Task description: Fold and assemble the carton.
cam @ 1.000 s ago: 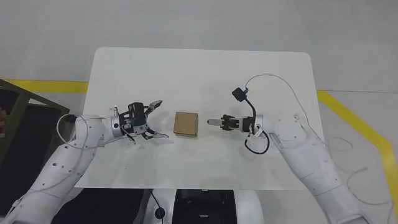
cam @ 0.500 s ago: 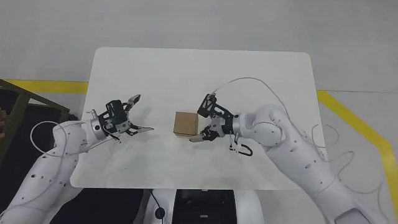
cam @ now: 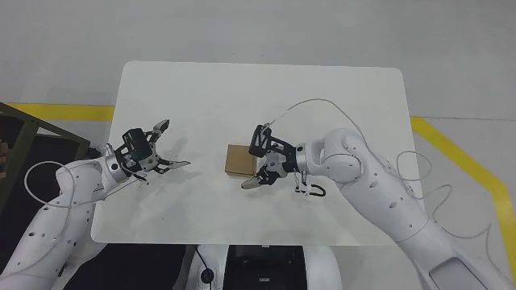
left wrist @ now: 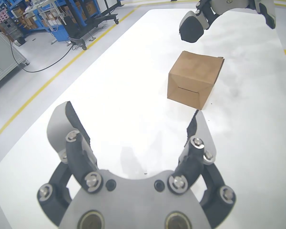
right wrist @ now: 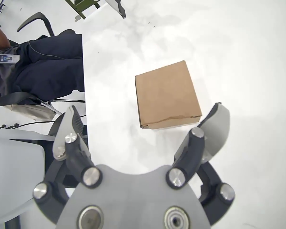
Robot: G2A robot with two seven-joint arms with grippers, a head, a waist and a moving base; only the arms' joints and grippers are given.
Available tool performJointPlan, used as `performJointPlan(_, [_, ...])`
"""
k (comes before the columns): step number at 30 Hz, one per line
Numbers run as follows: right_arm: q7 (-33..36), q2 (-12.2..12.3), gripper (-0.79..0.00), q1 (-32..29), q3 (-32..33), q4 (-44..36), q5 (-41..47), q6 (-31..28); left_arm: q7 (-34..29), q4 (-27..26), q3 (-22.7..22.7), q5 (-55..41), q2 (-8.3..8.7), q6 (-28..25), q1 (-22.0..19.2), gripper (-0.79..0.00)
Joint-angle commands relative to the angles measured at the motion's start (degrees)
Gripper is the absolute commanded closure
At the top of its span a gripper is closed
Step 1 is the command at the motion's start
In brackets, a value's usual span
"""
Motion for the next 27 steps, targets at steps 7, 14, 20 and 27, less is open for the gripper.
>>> performJointPlan(7, [-3.38,0.4,-0.785,2.03,-0.68,1.01,-14.26,-8.05,-3.34,-0.92,0.18,-3.42,-0.38,1.15,-0.94,-0.785])
performJointPlan(14, [-16.58,-0.26,-0.785,2.66,-2.39,5.45,-23.83,-11.8,-4.3,-0.89,0.04,-4.62,-0.44,0.37,-2.09,-0.785])
performJointPlan(20, [-23.61,-1.29,-0.785,3.22,-5.77,7.21,-30.93,-12.81,-4.3,-0.89,0.04,-4.62,-0.44,0.37,-2.09,-0.785])
performJointPlan(27, [-28.71,-1.94,-0.785,3.62,-6.85,9.19,-35.68,-10.41,-4.3,-0.89,0.04,-4.62,-0.44,0.37,-2.09,-0.785])
